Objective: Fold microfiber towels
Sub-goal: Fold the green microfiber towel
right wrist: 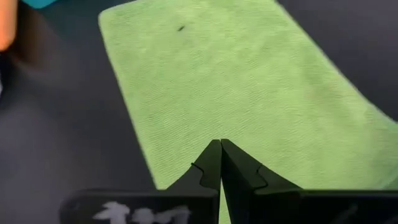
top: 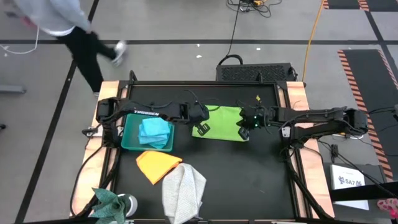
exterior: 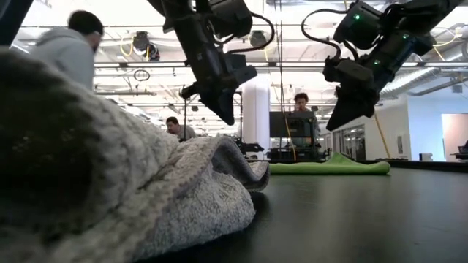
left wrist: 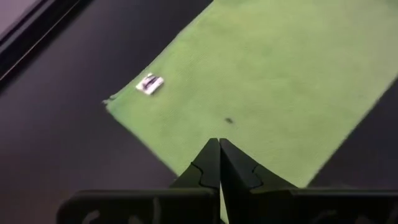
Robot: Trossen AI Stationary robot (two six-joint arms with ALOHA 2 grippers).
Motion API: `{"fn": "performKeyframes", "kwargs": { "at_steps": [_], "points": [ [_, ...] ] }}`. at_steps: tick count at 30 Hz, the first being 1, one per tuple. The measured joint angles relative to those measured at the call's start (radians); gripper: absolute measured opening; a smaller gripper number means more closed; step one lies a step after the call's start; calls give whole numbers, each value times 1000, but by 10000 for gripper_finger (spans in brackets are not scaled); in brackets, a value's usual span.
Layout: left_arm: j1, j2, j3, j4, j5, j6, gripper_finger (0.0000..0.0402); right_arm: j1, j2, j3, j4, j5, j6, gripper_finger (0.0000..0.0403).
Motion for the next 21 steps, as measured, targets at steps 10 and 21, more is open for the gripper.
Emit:
{"fn": "performKeyframes", "kwargs": {
  "at_steps": [10, 21],
  "points": [
    [21, 0, 0, -22, 22, -25, 4, -189, 0, 67, -101, -2, -120, 20],
    [58, 0, 0, -21, 50, -48, 28, -356, 8, 69, -183, -54, -178, 102]
  ]
}}
